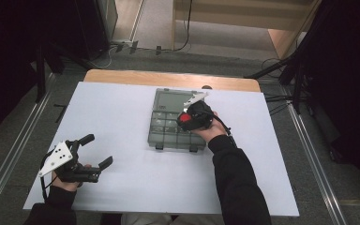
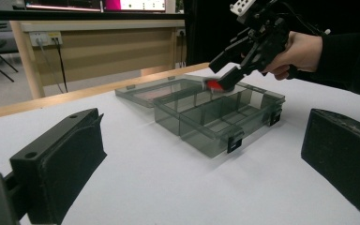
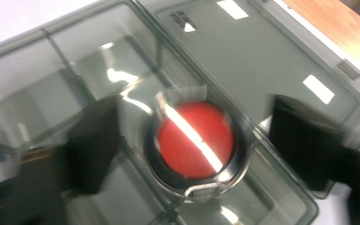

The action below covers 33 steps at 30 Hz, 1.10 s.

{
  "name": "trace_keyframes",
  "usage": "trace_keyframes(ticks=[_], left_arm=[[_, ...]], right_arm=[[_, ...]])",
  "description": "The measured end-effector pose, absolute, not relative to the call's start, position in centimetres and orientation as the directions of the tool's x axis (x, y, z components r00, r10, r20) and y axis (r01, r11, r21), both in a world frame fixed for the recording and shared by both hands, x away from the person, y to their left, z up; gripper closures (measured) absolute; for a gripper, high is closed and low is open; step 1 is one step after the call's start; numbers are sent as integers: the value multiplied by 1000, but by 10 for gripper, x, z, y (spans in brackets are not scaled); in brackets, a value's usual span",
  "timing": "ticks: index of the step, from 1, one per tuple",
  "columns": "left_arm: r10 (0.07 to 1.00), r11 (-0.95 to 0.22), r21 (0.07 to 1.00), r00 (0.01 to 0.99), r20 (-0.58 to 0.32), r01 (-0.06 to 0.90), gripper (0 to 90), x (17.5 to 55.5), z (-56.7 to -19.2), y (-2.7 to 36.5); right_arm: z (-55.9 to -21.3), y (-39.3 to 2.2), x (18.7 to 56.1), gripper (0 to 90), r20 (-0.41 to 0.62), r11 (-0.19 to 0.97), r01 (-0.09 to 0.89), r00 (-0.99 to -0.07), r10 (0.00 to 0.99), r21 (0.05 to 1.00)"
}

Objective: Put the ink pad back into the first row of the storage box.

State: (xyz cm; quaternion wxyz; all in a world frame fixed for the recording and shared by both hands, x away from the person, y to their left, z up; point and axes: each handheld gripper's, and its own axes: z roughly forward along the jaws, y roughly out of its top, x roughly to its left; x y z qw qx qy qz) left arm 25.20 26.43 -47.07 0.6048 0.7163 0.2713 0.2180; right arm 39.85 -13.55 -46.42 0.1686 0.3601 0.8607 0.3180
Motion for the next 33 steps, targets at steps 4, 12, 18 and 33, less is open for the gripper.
trace_keyframes(ticks=[4,12,18,33], left_arm=[[653,-121,985,758,-16,125,0,252,-471,264],[658,-115,986,753,-14,119,0,251,-470,265],[658,-115,986,753,-15,120,0,251,-470,265],[659,-114,986,752,-15,120,0,250,-470,265]], right_arm=[[-458,-135,393,80,-56,532,496,-693,718,687],[-449,-140,380,0,-55,487,497,-657,752,719],[-443,-151,370,0,-32,453,503,-642,766,736],[-436,-196,336,0,52,323,560,-551,833,763]])
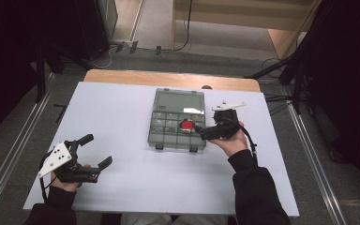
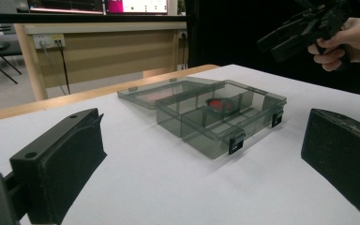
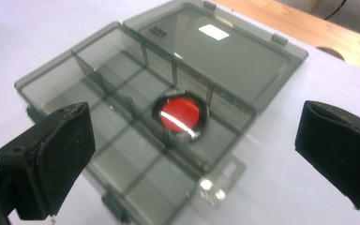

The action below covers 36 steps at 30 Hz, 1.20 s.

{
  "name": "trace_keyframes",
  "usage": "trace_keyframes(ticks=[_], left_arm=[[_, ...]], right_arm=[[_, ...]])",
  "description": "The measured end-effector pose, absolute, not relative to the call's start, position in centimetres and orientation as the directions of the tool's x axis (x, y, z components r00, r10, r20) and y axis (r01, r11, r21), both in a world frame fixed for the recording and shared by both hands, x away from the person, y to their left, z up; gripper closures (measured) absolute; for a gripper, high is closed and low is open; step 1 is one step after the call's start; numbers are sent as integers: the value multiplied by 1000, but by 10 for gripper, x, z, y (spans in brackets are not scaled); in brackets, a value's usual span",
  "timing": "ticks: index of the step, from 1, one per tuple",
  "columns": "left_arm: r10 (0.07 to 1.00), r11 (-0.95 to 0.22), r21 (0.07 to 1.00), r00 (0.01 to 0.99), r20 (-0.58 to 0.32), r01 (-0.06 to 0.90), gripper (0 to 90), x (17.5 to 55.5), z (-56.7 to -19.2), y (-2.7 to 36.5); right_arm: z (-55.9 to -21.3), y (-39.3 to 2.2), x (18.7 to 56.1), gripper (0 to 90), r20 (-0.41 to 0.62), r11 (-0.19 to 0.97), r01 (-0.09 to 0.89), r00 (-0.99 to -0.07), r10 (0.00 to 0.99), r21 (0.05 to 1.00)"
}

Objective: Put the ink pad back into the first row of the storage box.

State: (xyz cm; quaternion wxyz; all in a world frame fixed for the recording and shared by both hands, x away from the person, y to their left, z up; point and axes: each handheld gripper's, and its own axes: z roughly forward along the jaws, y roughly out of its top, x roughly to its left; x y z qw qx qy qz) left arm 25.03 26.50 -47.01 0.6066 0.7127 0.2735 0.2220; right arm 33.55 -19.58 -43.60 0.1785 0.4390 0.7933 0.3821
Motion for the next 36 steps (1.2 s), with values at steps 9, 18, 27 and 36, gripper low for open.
trace_keyframes(ticks=[9,18,27,36], left_arm=[[654,-121,986,757,-11,119,0,252,-470,263],[655,-120,985,755,-13,121,0,252,-471,262],[649,-124,985,761,-11,119,0,252,-471,261],[651,-124,985,759,-10,120,0,252,-471,261]], right_arm=[[-439,-220,310,0,43,306,541,-539,841,784],[-443,-228,284,0,37,312,521,-554,832,795],[-453,-231,263,0,34,299,497,-555,831,814],[-464,-243,242,0,8,271,459,-519,854,846]])
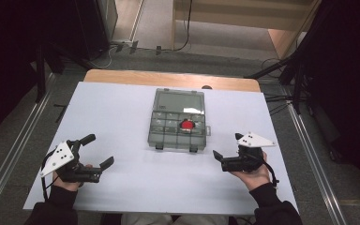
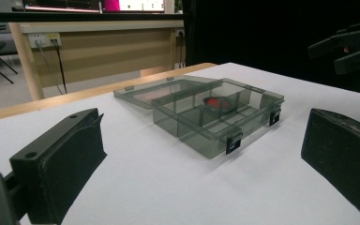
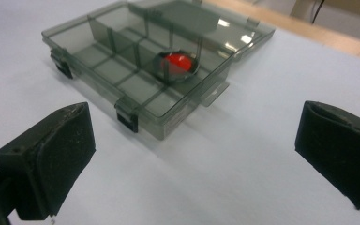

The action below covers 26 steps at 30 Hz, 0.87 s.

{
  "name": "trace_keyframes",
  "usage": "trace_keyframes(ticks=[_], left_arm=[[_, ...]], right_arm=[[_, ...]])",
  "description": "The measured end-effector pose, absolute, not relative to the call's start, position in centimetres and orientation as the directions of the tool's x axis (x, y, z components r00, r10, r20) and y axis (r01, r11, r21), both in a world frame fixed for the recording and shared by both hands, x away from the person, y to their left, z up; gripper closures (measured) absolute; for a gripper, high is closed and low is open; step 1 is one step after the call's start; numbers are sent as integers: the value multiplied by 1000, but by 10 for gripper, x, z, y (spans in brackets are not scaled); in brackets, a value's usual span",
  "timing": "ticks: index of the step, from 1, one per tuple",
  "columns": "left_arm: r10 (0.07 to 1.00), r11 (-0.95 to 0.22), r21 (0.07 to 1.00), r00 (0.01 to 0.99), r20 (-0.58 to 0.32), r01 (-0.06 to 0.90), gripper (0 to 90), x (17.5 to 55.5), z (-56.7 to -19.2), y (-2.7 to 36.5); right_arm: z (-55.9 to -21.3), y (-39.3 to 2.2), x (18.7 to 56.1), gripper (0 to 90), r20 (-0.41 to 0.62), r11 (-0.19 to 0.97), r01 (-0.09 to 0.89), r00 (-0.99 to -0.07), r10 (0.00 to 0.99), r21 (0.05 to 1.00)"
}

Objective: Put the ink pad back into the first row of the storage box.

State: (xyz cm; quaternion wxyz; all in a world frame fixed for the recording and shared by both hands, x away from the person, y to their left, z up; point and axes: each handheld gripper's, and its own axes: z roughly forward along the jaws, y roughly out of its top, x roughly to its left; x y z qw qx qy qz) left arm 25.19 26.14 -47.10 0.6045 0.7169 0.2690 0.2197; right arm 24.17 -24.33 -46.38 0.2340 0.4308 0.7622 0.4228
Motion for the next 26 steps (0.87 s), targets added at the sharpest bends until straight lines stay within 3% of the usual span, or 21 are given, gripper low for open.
trace_keyframes(ticks=[16,19,26], left_arm=[[650,-126,984,760,-15,127,0,252,-471,261],[646,-124,984,763,-17,127,0,252,-471,260],[644,-126,983,765,-20,132,0,254,-472,260]], right_arm=[[-509,-277,204,7,-31,159,326,-367,930,932],[-513,-275,204,7,-19,157,343,-374,927,926],[-507,-271,200,6,-46,165,276,-393,918,947]])
